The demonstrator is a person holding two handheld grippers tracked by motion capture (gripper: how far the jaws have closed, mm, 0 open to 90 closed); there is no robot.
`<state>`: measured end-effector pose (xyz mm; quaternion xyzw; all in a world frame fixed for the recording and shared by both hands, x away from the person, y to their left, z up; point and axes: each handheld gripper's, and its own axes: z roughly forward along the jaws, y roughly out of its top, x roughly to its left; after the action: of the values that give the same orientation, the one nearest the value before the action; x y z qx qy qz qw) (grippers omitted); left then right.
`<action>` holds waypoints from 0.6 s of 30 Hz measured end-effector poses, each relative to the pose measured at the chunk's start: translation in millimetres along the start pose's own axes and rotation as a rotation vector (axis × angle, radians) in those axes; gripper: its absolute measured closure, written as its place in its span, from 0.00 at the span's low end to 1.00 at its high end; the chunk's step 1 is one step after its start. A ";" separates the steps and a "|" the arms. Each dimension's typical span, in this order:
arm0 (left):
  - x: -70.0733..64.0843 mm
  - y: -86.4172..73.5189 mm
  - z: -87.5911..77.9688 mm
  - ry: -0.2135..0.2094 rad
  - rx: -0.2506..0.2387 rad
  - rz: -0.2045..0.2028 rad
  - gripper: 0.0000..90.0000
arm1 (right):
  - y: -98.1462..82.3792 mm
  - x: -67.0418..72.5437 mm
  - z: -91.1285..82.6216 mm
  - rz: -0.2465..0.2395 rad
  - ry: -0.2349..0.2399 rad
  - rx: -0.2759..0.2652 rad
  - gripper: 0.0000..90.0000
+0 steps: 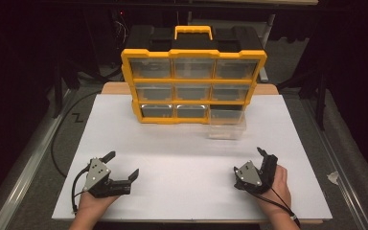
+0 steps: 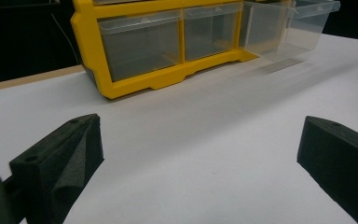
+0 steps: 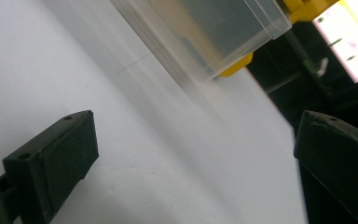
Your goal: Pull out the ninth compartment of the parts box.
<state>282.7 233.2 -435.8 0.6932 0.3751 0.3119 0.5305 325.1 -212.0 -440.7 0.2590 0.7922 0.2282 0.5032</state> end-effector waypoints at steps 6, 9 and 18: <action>0.9 0.4 -1.1 0.000 -0.009 -0.007 0.01 | -0.6 -11.3 -4.9 0.191 0.074 -0.046 0.01; 1.9 0.9 -1.9 -0.006 -0.018 -0.016 0.01 | -2.8 -15.5 -7.9 0.285 0.140 -0.086 0.01; 2.5 1.0 -1.9 -0.013 -0.024 -0.034 0.01 | -16.3 -27.8 -17.3 0.560 0.240 -0.168 0.01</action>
<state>282.6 236.1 -434.3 0.6824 0.3794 0.3028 0.5465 316.2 -244.0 -425.2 0.3958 0.7221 0.4518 0.3431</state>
